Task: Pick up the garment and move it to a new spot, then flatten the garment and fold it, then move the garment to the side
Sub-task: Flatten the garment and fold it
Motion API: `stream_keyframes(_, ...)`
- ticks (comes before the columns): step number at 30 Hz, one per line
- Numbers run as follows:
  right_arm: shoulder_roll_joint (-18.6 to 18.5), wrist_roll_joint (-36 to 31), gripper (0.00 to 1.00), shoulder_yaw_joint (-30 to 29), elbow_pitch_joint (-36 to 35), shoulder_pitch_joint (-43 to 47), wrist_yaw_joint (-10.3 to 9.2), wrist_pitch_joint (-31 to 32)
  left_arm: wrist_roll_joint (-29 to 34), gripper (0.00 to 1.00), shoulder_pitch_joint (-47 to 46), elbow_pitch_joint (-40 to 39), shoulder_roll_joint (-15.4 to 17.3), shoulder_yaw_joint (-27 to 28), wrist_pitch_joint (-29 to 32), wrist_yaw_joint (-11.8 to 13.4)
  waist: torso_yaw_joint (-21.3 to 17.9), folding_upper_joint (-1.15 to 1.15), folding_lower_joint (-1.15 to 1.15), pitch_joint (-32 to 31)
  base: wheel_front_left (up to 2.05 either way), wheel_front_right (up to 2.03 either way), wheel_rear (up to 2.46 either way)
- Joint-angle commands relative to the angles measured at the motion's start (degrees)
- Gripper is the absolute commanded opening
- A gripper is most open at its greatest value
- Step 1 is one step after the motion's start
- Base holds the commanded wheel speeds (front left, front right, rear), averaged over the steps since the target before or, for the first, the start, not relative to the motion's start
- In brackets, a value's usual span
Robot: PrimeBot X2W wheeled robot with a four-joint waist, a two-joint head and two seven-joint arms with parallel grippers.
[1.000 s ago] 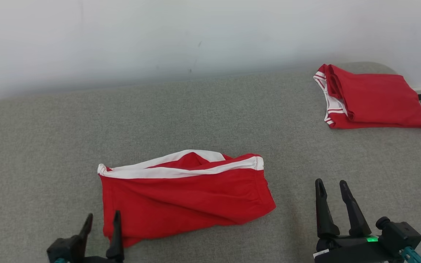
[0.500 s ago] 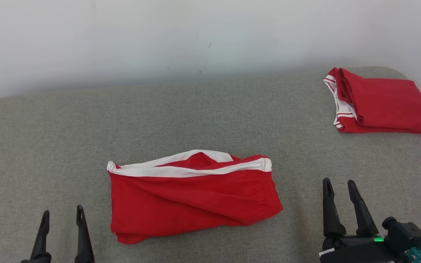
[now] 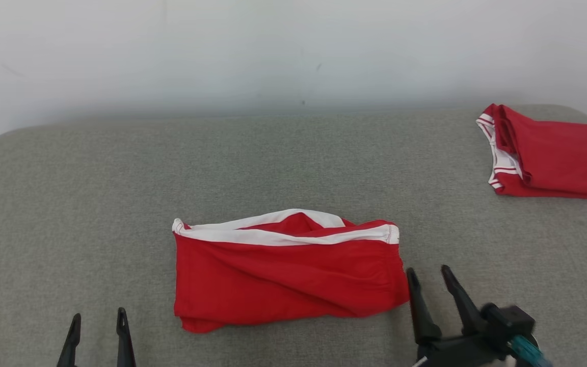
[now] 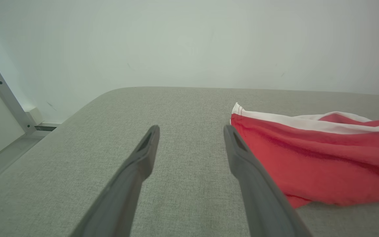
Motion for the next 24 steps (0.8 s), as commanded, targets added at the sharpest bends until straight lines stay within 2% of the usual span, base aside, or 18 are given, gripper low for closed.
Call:
stream_keyframes(1, -0.64, -0.99, 1.0, 1.0, 2.09, -2.02, -0.17, -0.01, 0.57, 1.0, -0.73, 0.37, -0.24, -0.18, -0.17, -0.27, 0.9, 0.0, 0.0, 0.24, 0.0, 0.0, 0.0)
stream_keyframes(10, -2.9, -2.38, 1.0, 3.6, 22.36, -15.33, -0.17, 0.0, -0.34, 1.0, -3.08, 1.33, -0.52, -2.28, -0.18, -0.61, 4.46, 0.0, 0.0, 1.7, 0.0, 0.0, 0.0)
stream_keyframes(16, -3.6, -0.15, 1.0, 4.9, 35.98, -22.73, -0.17, 0.81, -1.68, 1.0, -3.77, 1.64, -0.51, -3.93, -0.18, -0.01, 5.92, 0.0, 0.0, 2.77, 0.0, 0.0, 0.0)
stream_keyframes(23, -2.77, 5.21, 1.0, 7.28, 44.1, -26.91, -0.17, 4.38, -2.37, 1.0, -4.22, 1.86, -0.52, -5.12, -0.18, 0.5, 6.82, 0.0, 0.0, 3.13, 0.0, 0.0, 0.0)
stream_keyframes(24, -2.62, 6.11, 0.47, 7.96, 44.75, -27.36, -0.17, 5.03, -2.46, 1.0, -4.3, 1.9, -0.52, -5.36, -0.18, 0.48, 6.89, 0.0, 0.0, 3.09, 0.0, 0.0, 0.0)
